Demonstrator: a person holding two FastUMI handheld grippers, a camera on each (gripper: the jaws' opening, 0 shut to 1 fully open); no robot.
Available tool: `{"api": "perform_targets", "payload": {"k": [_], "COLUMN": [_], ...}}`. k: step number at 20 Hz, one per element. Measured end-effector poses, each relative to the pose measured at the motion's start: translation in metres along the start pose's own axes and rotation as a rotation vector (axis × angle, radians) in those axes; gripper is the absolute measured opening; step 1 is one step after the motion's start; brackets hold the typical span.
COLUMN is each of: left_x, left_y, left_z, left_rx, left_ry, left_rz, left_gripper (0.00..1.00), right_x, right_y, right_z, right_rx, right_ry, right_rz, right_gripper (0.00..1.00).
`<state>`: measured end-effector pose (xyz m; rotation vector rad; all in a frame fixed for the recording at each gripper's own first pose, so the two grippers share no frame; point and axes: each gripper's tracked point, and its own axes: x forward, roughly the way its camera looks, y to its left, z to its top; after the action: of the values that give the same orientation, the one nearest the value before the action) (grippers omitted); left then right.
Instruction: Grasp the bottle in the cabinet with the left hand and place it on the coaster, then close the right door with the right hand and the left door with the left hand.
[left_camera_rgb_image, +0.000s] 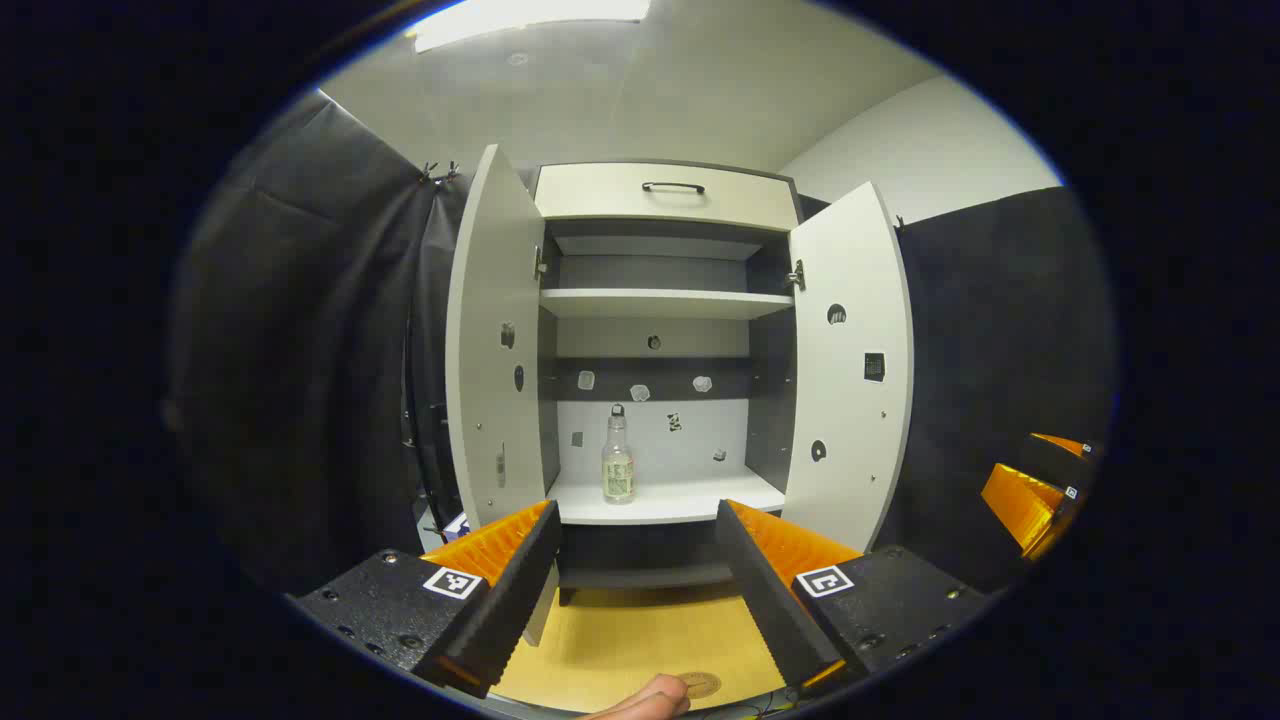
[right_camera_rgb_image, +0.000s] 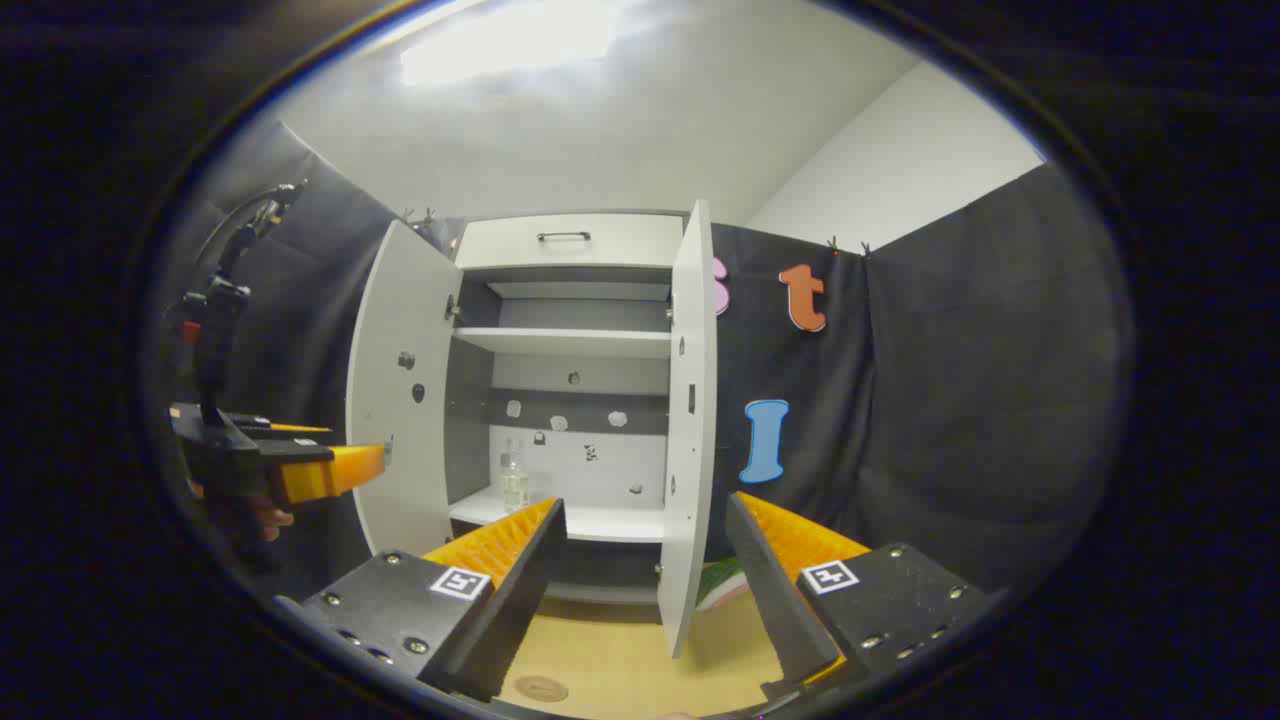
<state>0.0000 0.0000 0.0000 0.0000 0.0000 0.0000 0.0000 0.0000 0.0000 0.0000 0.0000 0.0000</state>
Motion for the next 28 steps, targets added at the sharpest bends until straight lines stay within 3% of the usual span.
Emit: {"api": "perform_targets", "payload": {"k": [3,6,12,17,18,23,28], "left_x": [0.006,0.015,0.048,0.075,0.083,0.134,0.205], "left_y": [-0.014,-0.021,-0.021,-0.011,-0.008,0.004,0.025], "left_z": [0.000,0.005,-0.005,-0.011,-0.012,-0.026,-0.033], "left_rx": [0.016,0.013,-0.048,-0.028,-0.023,-0.027,0.021], "left_ry": [0.005,-0.017,0.023,0.033,0.035,0.044,-0.019], "left_rz": [-0.041,-0.049,-0.068,-0.064,-0.067,-0.069,-0.021], "left_gripper": [0.98,0.98,0.99,0.99,0.98,0.99,0.99], "right_x": [0.004,0.011,0.027,0.047,0.052,0.080,0.110], "right_y": [-0.018,-0.029,-0.026,-0.021,-0.018,-0.010,-0.004], "right_z": [0.006,0.008,0.009,0.002,0.000,-0.008,-0.022], "right_rx": [0.014,0.004,0.010,0.002,0.001,-0.004,0.016], "right_ry": [-0.008,-0.013,-0.019,-0.015,-0.018,-0.016,0.004], "right_rz": [-0.042,-0.075,-0.078,-0.091,-0.090,-0.099,-0.092], "right_gripper": [0.94,0.98,0.98,0.94,0.98,0.98,0.94]}}
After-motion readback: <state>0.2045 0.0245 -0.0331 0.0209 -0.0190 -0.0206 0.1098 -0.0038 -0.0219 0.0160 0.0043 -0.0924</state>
